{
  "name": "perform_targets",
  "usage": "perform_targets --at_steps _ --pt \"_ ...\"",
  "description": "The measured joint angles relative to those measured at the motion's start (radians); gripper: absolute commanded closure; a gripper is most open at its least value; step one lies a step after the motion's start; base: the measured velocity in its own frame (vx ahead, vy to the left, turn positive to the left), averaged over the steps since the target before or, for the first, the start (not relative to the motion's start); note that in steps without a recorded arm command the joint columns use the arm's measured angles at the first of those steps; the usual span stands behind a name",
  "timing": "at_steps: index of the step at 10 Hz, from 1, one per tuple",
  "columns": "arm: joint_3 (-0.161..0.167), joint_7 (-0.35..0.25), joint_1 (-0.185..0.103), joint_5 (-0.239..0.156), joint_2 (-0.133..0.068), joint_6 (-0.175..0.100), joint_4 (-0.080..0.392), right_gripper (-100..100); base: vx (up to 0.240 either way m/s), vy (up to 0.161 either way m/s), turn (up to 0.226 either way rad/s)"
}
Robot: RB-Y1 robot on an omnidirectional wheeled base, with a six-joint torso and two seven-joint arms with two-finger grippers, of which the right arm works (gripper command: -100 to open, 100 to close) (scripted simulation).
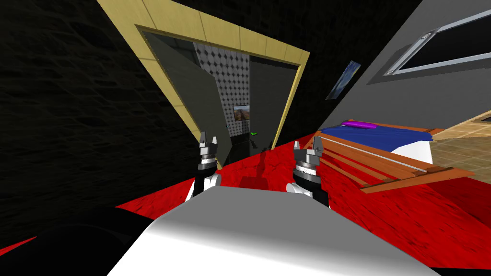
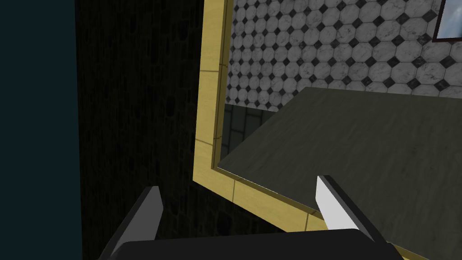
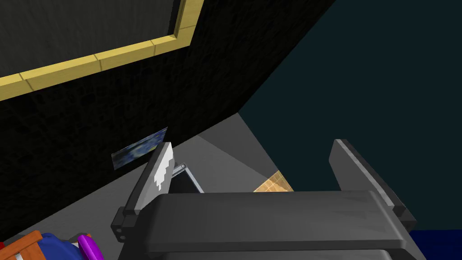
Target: Push the door open
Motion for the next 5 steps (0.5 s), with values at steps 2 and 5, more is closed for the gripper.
perform_targets --at_steps 2,5 --pt "0.005 -0.001 -0.018 0.006 -0.008 -0.005 0.041 -100 0.120 -0.026 0.034" --pt "0.005 -0.005 -0.051 0.011 -0.026 -0.016 0.117 -100 0.114 -0.041 0.042"
